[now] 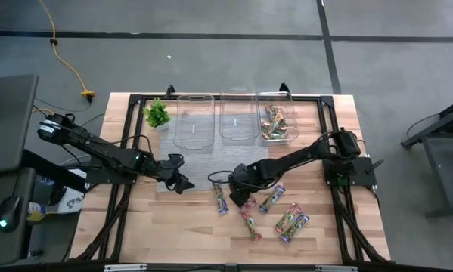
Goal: Pick and place Granola Bars by type
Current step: Put the red granola bar into the middle transparent bin
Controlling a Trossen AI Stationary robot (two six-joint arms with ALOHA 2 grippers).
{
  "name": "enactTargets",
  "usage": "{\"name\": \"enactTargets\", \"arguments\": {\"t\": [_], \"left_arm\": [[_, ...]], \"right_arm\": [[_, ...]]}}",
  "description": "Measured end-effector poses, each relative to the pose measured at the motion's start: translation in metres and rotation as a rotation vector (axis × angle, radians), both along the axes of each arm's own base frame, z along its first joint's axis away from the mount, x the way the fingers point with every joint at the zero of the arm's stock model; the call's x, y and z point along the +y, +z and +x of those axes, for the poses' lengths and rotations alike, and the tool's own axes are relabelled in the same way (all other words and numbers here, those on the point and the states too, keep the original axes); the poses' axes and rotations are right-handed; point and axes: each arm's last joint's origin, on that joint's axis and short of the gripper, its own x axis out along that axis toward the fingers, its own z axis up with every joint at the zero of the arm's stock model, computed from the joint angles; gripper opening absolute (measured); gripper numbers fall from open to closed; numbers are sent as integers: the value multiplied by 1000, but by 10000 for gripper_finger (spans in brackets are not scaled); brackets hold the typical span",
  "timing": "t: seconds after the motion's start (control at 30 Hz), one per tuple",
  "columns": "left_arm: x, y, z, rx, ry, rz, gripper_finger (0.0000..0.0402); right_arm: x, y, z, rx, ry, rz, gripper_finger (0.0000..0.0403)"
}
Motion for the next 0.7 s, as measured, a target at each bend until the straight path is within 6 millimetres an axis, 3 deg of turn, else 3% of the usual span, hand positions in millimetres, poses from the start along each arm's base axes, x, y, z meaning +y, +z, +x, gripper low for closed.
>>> {"name": "enactTargets", "arguments": {"t": [0.27,0.43,0.7], "left_arm": [[-1,0,0,-3,-13,-12,271],[-1,1,0,-3,-15,-15,271],[-1,1,0,-3,-16,-15,271]], "right_arm": [[-3,-20,3,68,4,11,207],[-3,-21,3,71,-7,-3,202],[-3,-21,1,82,-15,5,157]]}}
